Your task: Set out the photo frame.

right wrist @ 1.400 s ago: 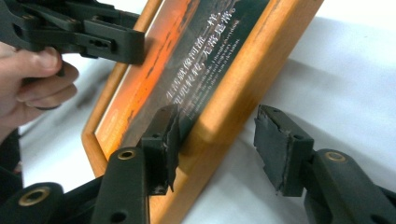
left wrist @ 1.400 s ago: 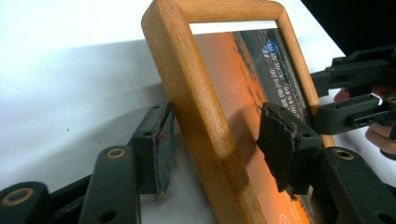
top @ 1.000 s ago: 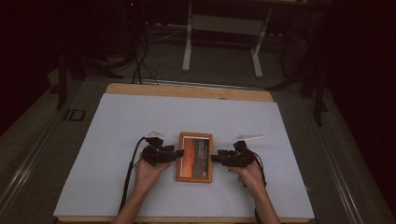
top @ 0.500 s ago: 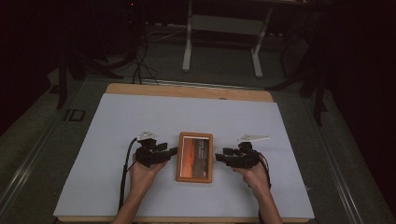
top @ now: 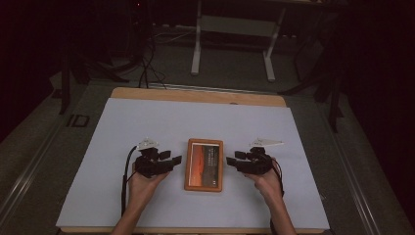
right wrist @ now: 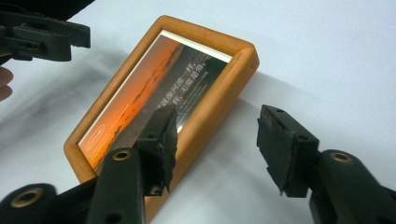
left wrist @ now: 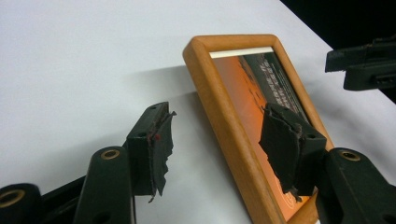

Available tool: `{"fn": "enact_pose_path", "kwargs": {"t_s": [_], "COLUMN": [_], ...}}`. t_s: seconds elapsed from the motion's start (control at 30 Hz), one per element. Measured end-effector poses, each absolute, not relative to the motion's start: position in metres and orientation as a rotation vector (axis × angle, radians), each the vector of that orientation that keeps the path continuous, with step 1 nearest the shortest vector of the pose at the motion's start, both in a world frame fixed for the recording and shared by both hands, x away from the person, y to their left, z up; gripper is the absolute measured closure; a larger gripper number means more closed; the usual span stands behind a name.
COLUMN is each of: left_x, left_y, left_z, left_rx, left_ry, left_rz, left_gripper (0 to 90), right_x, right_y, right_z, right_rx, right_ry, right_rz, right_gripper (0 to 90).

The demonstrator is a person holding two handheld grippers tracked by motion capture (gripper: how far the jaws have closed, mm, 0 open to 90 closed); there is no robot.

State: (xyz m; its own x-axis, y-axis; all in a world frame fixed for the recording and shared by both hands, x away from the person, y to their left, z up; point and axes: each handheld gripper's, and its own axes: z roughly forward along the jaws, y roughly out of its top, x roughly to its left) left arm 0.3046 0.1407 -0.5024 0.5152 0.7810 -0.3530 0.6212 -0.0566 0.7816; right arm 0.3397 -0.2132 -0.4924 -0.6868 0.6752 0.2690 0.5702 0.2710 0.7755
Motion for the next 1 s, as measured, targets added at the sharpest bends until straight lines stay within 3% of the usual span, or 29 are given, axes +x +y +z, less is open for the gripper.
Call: {"fn": "enact_pose_path", "kwargs": {"t_s": [0.53, 1.0], "left_x": [0.295, 0.288], "left_y": [0.139, 0.139], "left_z": [-0.502, -0.504], "left_rx": [1.803, 1.825], "left_ry": [1.064, 1.015], "left_rz": [0.201, 0.217], "left_gripper": [43.3, 43.2], "right_x": [0.336, 0.356], "right_y": [-0.188, -0.168], "right_z": [-0.477, -0.475], "right_rx": [0.984, 0.908], "right_ry": [2.395, 2.369], "right_rz": [1.280, 1.228], "right_gripper": [67.7, 83.8]}}
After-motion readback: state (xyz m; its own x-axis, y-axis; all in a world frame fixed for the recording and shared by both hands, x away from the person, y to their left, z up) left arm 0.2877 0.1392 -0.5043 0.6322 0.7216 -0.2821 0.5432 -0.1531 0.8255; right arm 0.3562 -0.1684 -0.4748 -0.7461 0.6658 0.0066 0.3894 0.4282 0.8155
